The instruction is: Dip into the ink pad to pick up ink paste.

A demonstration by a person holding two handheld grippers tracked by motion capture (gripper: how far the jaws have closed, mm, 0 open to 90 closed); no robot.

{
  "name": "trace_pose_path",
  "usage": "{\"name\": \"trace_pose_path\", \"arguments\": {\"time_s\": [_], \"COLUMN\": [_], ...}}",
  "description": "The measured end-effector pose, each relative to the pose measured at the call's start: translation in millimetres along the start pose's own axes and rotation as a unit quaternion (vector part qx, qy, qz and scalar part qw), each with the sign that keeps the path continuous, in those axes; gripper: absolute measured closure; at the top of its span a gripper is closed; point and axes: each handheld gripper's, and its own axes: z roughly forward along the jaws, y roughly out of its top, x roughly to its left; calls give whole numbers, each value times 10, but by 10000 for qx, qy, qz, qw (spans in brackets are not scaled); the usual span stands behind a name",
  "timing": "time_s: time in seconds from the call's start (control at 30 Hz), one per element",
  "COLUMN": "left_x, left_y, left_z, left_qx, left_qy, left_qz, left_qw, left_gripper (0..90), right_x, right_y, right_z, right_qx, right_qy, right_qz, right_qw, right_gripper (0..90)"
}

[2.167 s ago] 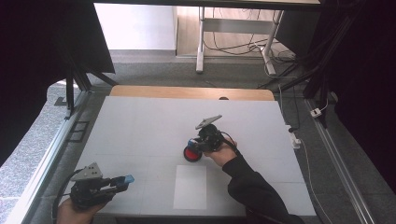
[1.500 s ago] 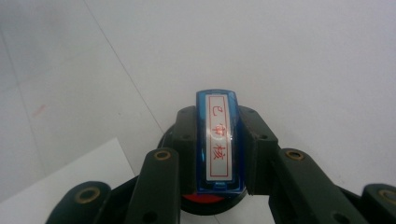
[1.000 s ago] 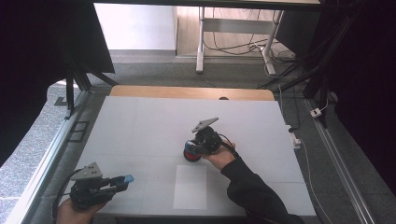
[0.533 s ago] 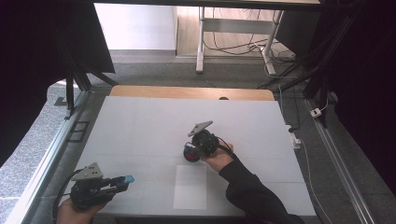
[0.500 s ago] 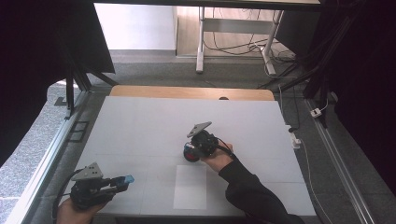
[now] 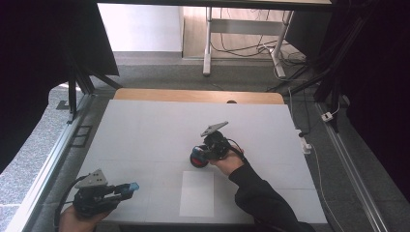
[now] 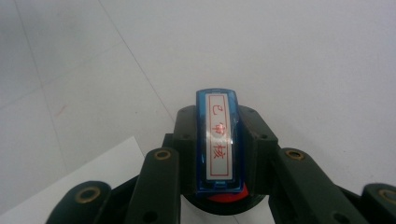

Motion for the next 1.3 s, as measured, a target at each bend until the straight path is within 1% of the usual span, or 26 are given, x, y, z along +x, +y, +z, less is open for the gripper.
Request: {"name": "trace_pose_path", "arguments": {"time_s": [0.07,0.1,0.17,0.23,0.3,0.4,0.47,0.5,0.57,0.7,0.87,1.1,1.23,1.3], "left_x": [0,0,2,8,14,17,14,14,12,12,13,33,36,35], "left_y": [0,0,0,-1,-3,-4,-4,-3,-1,1,2,5,7,8], "left_z": [1,1,-2,-2,-5,-10,-11,-10,-5,-8,-10,-12,-12,-16], "left_qx": [9,9,9,-5,-18,-36,-38,-31,-23,-63,-94,-143,-140,-149], "left_qy": [1,3,-3,-41,-67,-62,-52,-64,-79,-95,-104,-248,-249,-237], "left_qz": [-16,-19,-32,-74,-127,-171,-182,-191,-210,-231,-197,-257,-296,-310], "left_qw": [10000,10000,10000,10000,9999,9998,9998,9998,9997,9997,9997,9993,9992,9991], "left_gripper": [685,685,685,686,687,686,686,686,686,686,686,685,685,684], "right_x": [-30,-32,-8,43,100,150,142,134,115,106,96,115,121,122], "right_y": [-12,-13,-6,4,13,18,17,12,5,4,5,3,9,15], "right_z": [-1,-1,1,6,11,16,12,13,10,6,1,-2,-31,-49], "right_qx": [-47,-50,-27,4,46,80,91,51,18,18,15,-4,-91,-134], "right_qy": [80,83,17,-118,-272,-392,-370,-337,-282,-258,-245,-272,-258,-256], "right_qz": [117,115,29,-139,-311,-504,-473,-422,-404,-419,-400,-499,-471,-499], "right_qw": [9999,9999,10000,9998,9991,9979,9982,9985,9988,9988,9989,9984,9985,9983], "right_gripper": [708,708,708,708,708,707,707,707,707,706,706,706,706,706]}}
